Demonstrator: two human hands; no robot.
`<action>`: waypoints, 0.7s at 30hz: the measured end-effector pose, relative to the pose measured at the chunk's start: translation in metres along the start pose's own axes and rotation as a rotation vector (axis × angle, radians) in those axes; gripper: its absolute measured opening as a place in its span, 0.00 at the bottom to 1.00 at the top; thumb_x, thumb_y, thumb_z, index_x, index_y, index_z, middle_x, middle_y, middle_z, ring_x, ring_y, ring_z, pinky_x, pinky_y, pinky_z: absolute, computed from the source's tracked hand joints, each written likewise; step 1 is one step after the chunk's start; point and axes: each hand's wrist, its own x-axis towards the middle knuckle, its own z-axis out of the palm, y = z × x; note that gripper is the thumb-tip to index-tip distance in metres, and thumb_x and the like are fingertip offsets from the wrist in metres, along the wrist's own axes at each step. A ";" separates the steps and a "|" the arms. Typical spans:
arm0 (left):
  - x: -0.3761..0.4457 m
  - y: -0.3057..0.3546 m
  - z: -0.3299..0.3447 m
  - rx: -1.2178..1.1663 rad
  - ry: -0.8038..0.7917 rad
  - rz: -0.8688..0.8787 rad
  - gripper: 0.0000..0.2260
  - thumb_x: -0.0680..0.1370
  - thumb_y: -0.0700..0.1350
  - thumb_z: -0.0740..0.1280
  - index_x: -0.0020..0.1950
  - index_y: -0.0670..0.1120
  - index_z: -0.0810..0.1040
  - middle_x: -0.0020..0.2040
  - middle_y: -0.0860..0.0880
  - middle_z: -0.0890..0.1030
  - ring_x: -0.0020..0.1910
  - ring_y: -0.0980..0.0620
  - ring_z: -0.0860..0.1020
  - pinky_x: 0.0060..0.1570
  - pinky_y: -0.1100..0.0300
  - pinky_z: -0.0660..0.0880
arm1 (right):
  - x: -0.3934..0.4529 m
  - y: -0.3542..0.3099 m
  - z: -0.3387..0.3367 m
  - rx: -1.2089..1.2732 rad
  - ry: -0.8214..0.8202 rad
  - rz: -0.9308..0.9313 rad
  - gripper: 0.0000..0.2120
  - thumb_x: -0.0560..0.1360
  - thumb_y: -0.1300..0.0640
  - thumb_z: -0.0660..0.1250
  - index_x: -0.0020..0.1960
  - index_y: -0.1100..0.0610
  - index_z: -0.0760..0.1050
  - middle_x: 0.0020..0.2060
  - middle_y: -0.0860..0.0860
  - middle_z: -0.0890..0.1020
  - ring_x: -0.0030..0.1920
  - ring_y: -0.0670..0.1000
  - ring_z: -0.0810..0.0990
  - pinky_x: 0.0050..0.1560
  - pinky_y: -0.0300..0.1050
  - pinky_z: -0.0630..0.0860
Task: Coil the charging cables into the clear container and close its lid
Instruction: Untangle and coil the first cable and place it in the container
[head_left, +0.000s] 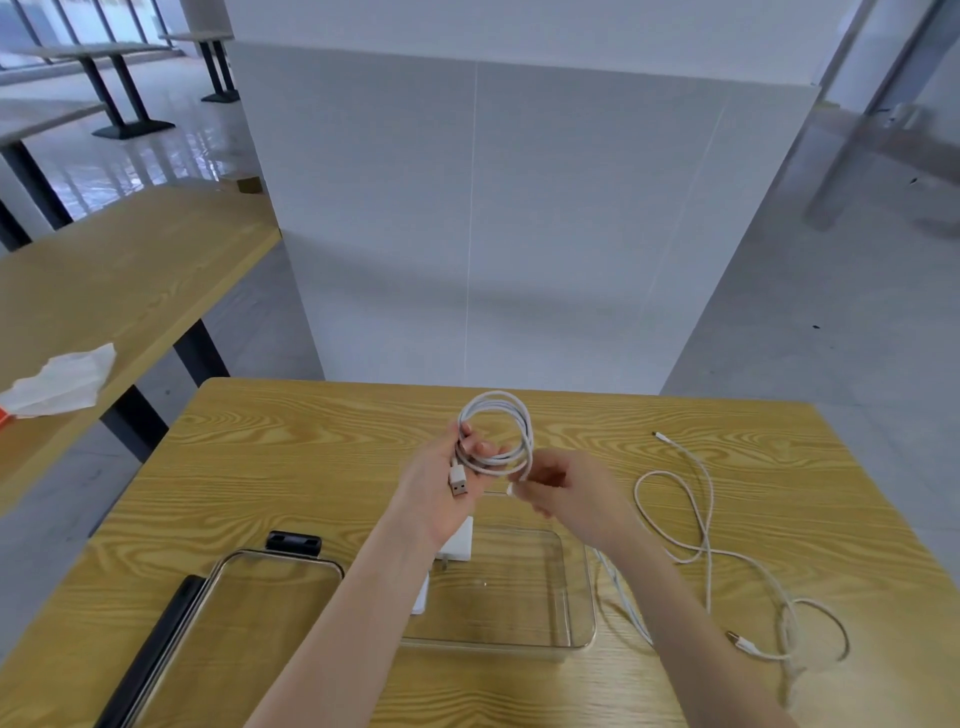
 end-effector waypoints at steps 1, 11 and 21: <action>0.000 -0.001 0.001 -0.006 0.012 -0.001 0.13 0.82 0.43 0.54 0.39 0.42 0.70 0.28 0.47 0.68 0.28 0.50 0.72 0.48 0.51 0.78 | -0.001 0.000 0.004 0.047 0.049 -0.015 0.05 0.72 0.62 0.69 0.39 0.55 0.80 0.27 0.47 0.79 0.29 0.45 0.75 0.37 0.41 0.72; -0.006 -0.018 0.005 0.597 0.316 0.239 0.15 0.81 0.46 0.55 0.37 0.47 0.73 0.37 0.51 0.78 0.39 0.54 0.74 0.43 0.60 0.68 | 0.000 -0.006 0.028 0.813 0.113 0.141 0.12 0.72 0.60 0.70 0.54 0.62 0.76 0.44 0.56 0.85 0.46 0.52 0.85 0.47 0.42 0.78; -0.006 -0.028 0.007 0.712 0.267 0.317 0.16 0.82 0.43 0.53 0.40 0.43 0.76 0.41 0.44 0.80 0.47 0.45 0.79 0.58 0.48 0.74 | 0.002 -0.006 0.037 0.786 0.315 0.128 0.03 0.73 0.64 0.69 0.44 0.58 0.79 0.36 0.52 0.83 0.38 0.48 0.81 0.37 0.36 0.76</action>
